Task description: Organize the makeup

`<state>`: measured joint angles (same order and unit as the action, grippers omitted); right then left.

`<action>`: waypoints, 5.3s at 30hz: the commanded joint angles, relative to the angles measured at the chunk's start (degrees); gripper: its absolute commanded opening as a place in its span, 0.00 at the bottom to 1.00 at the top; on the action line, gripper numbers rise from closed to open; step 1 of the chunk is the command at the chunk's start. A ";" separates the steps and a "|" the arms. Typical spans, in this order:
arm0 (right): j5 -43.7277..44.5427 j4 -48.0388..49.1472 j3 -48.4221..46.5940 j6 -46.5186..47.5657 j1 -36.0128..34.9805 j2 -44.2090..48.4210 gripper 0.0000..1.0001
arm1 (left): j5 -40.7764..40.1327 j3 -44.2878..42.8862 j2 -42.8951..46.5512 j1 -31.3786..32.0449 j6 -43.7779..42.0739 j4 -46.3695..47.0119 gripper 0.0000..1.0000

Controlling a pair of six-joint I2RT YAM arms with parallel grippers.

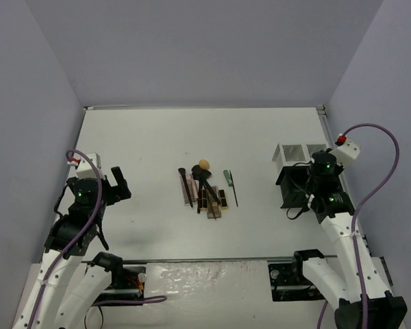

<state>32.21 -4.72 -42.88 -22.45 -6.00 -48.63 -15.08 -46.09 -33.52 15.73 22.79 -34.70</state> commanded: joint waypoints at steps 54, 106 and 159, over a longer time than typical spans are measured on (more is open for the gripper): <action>-37.69 21.65 -34.34 14.29 -26.98 -61.00 0.68 | 0.56 -0.78 -1.17 -0.61 0.33 2.07 0.97; -5.36 12.51 4.00 0.71 8.61 -2.53 0.00 | 1.36 -0.67 -0.85 -0.42 0.42 2.09 0.97; -19.24 12.54 -17.39 5.71 -25.27 -47.22 0.43 | 1.25 -0.67 -1.46 -0.61 0.24 2.00 0.97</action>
<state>12.36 5.62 -55.34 -16.57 -31.53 -91.51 -13.54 -45.39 -34.30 15.57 22.79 -34.70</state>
